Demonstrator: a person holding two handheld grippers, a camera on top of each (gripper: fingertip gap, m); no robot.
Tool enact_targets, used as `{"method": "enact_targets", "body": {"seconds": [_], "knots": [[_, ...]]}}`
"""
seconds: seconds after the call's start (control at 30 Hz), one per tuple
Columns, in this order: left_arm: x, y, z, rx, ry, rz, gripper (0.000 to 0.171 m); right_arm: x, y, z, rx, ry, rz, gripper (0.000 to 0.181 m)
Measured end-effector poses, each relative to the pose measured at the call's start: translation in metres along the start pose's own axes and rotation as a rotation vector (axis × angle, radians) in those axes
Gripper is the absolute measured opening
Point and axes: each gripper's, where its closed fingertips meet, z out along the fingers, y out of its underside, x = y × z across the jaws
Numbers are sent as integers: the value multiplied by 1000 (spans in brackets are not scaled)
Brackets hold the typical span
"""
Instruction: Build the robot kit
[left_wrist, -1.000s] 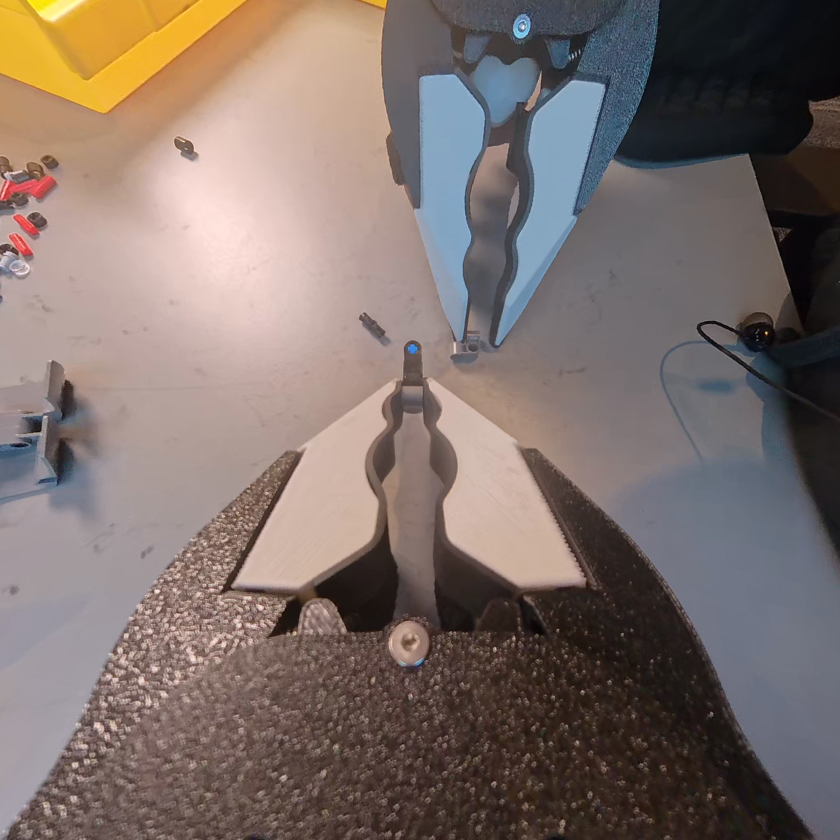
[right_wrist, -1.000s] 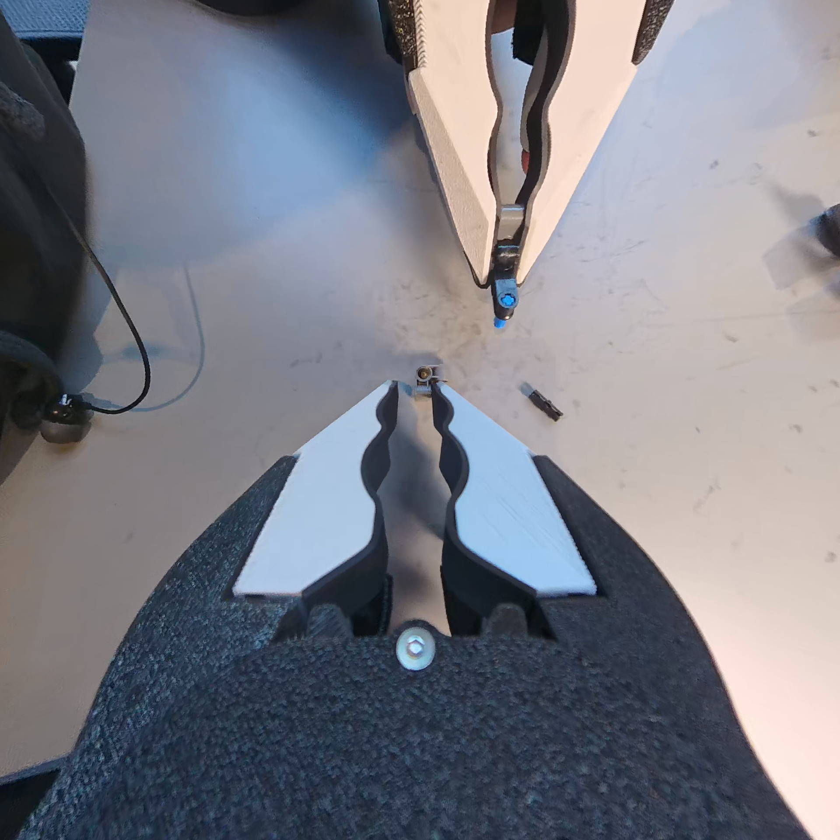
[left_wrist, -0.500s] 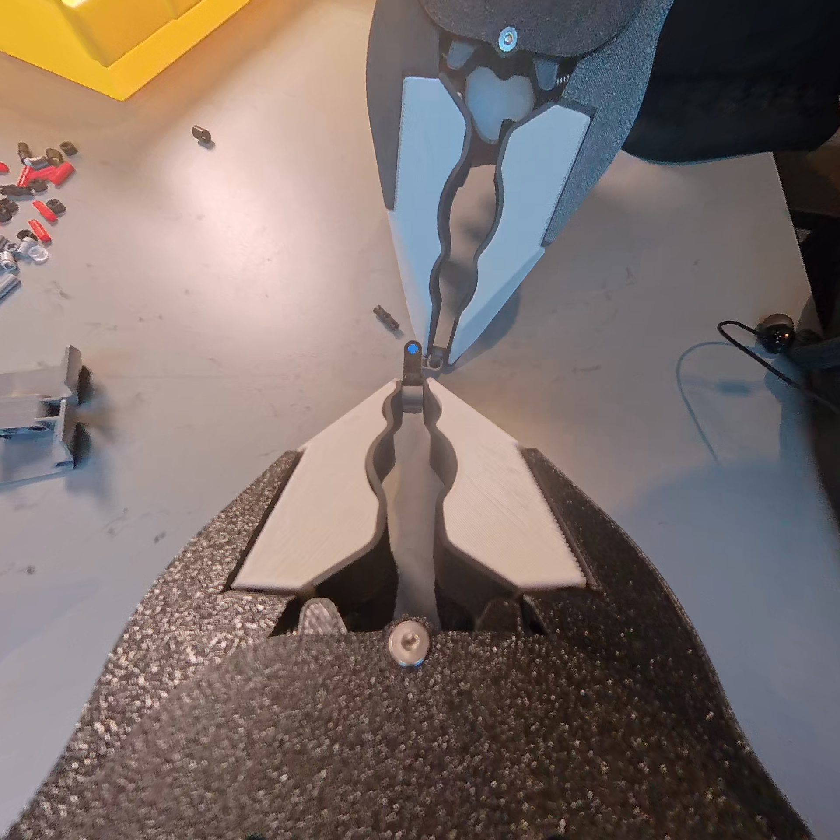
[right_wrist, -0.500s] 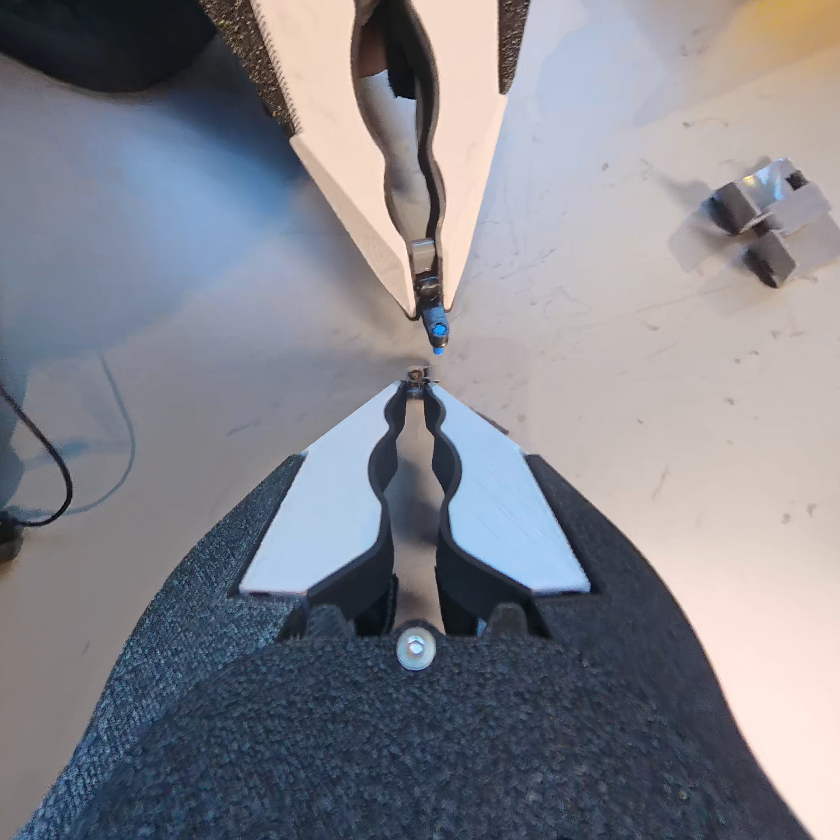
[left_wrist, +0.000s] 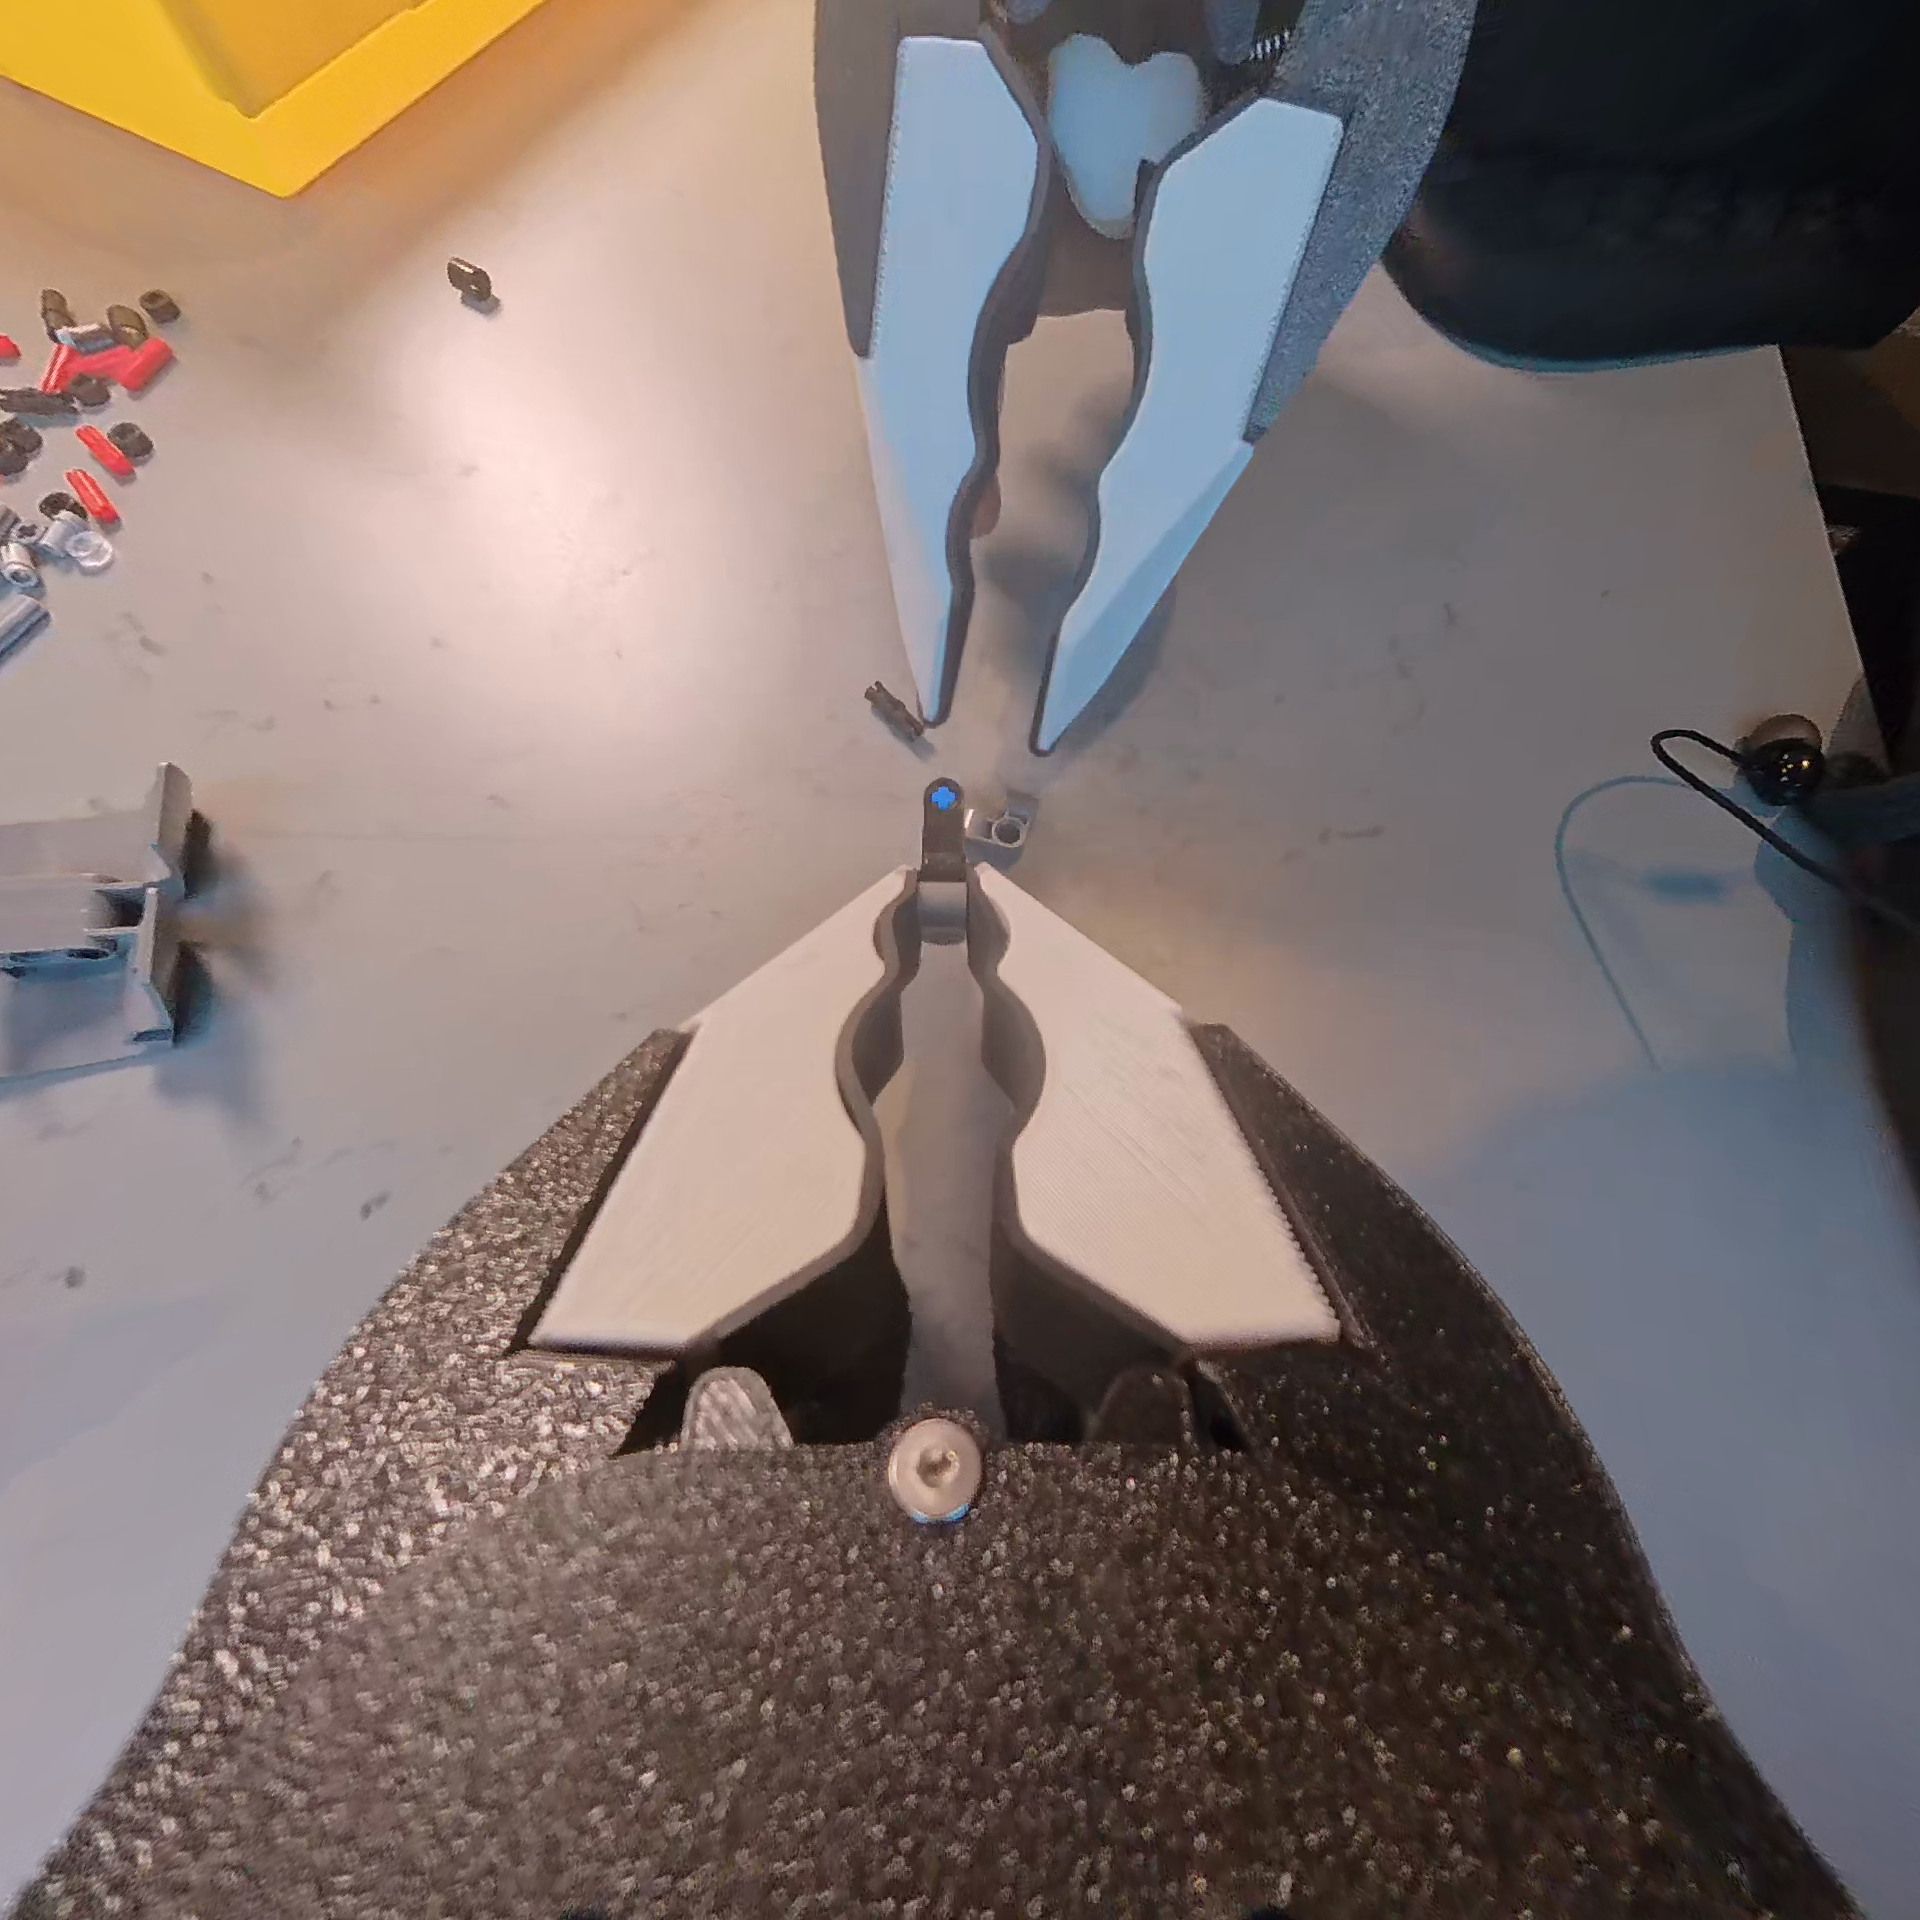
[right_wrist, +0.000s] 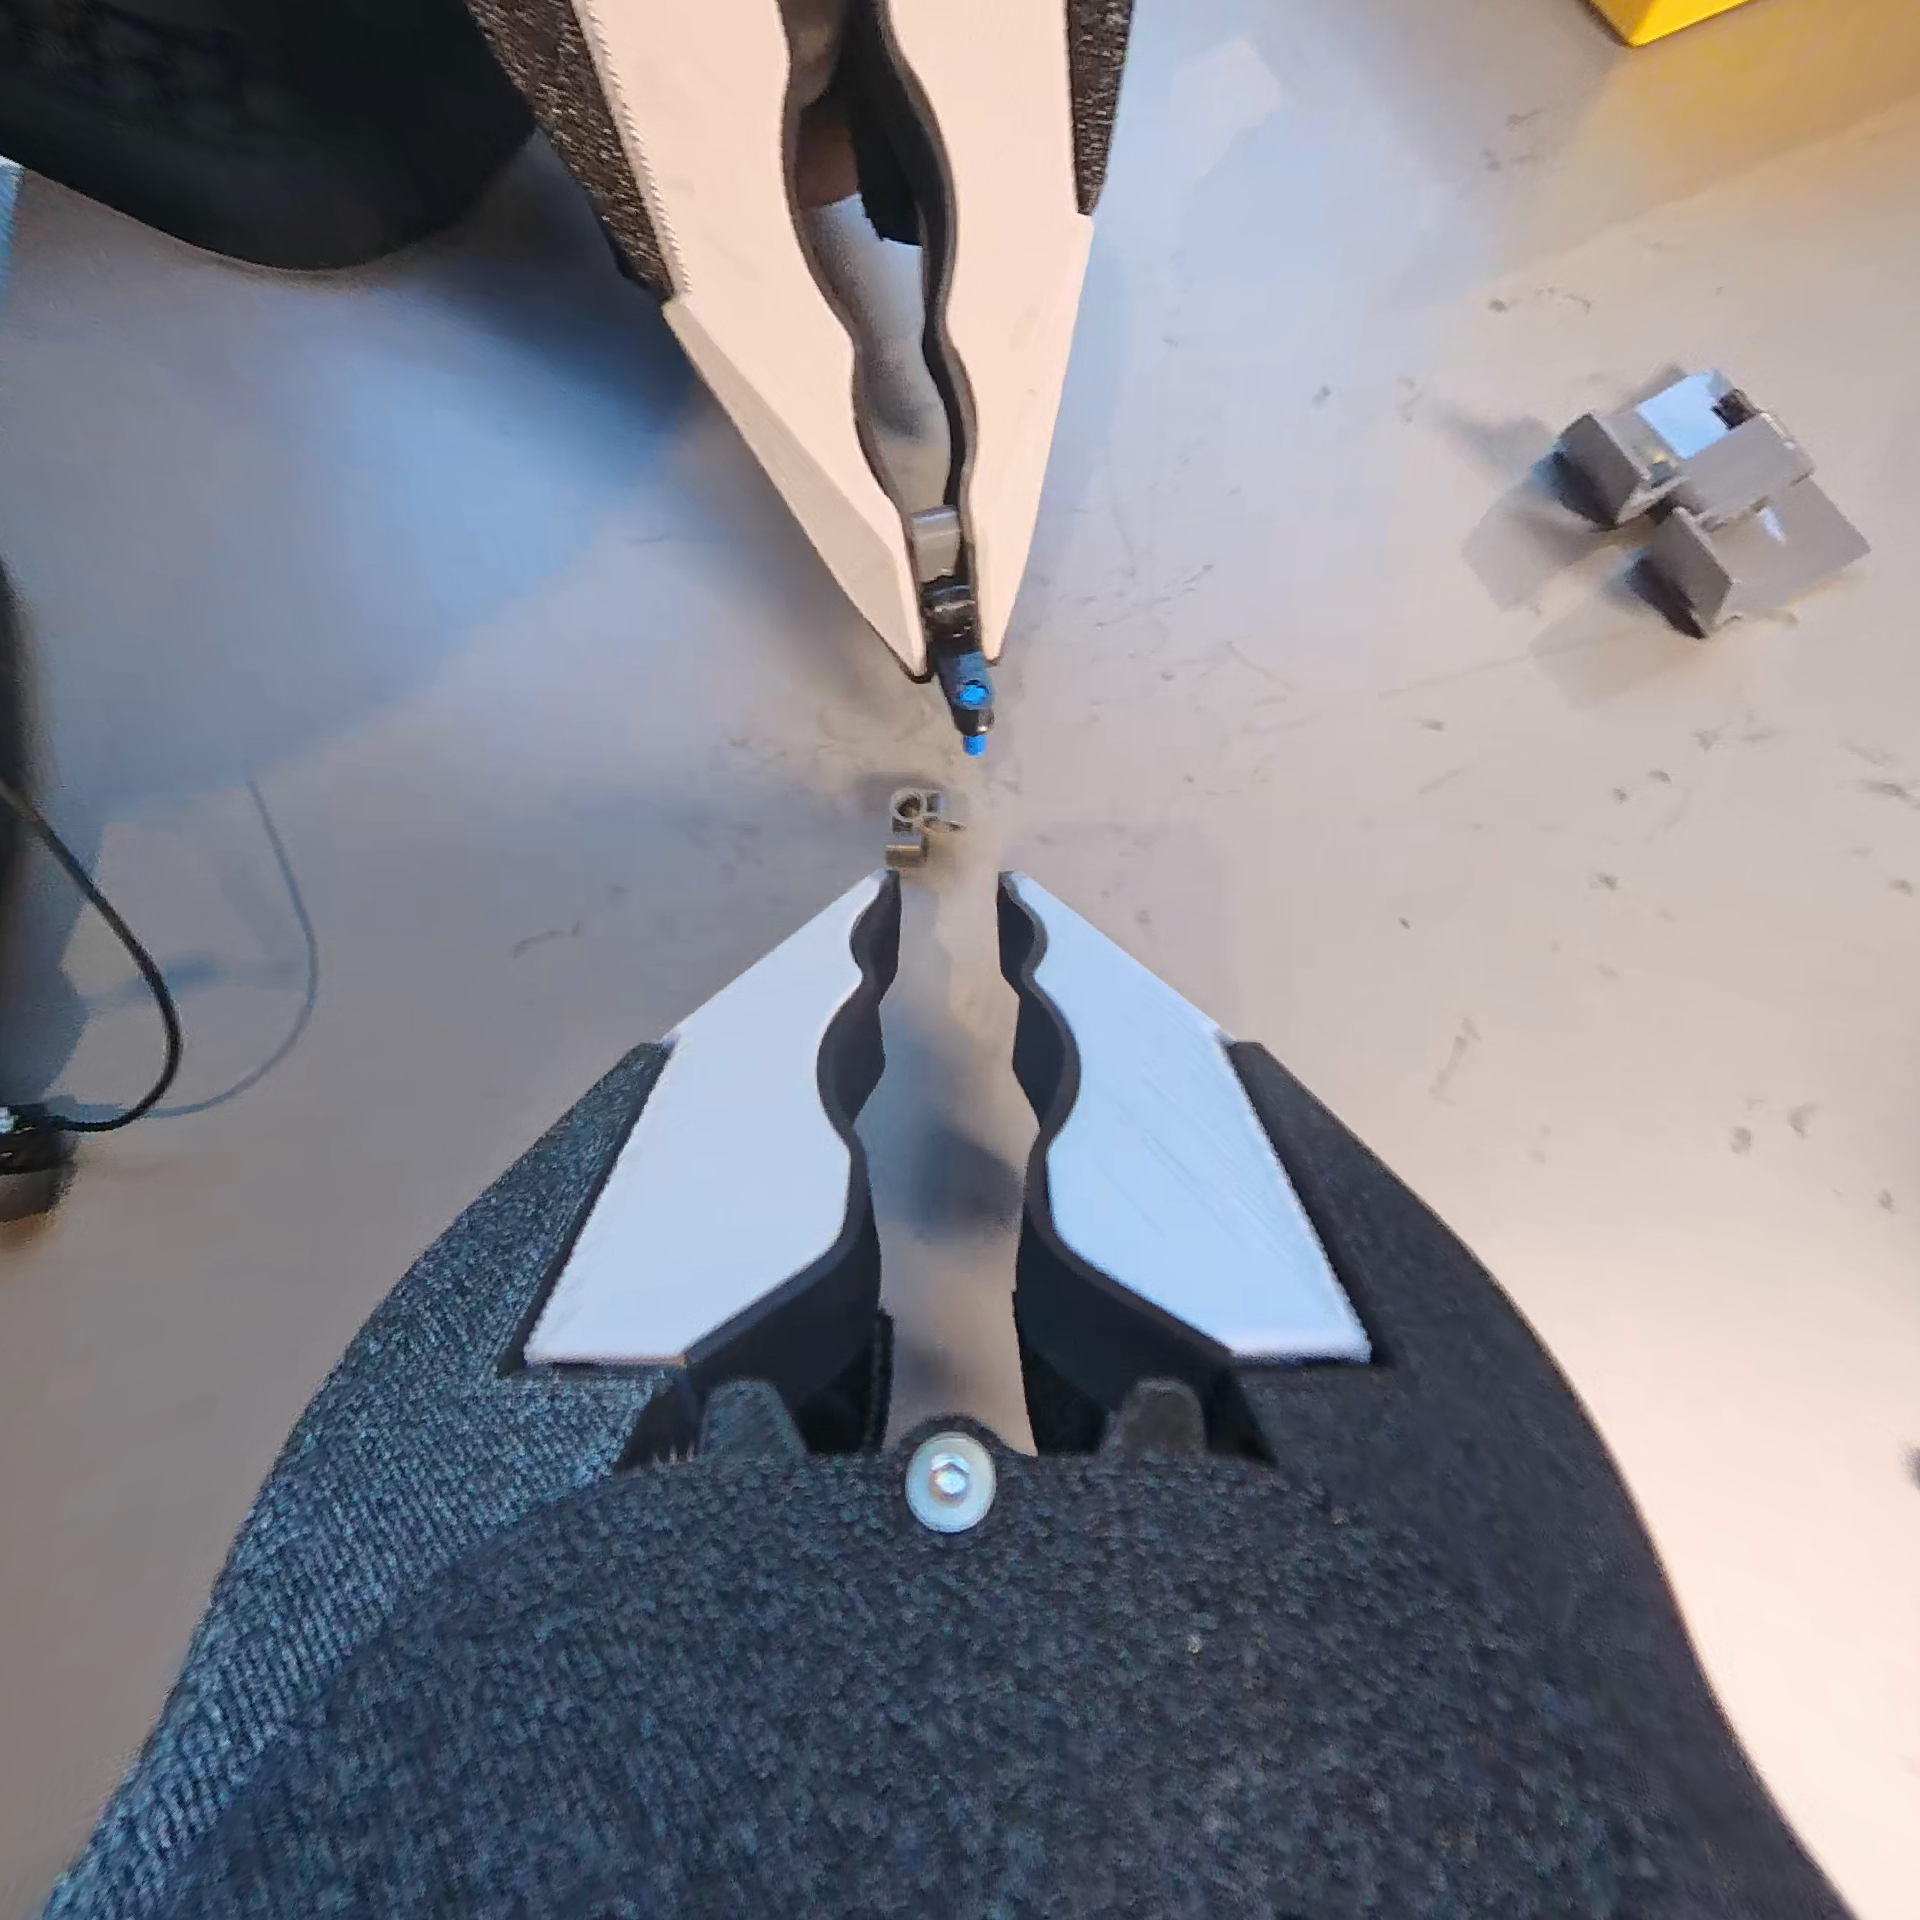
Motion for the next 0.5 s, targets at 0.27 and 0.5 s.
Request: {"method": "enact_targets", "body": {"seconds": [0.27, 0.5], "knots": [[7, 0, 5, -5, 30, -1, 6, -2, -16, -1, 96, -8, -70, 19], [8, 0, 7, -15, 30, 33, 6, -6, -22, 1, 133, -47, -62, 17]]}}
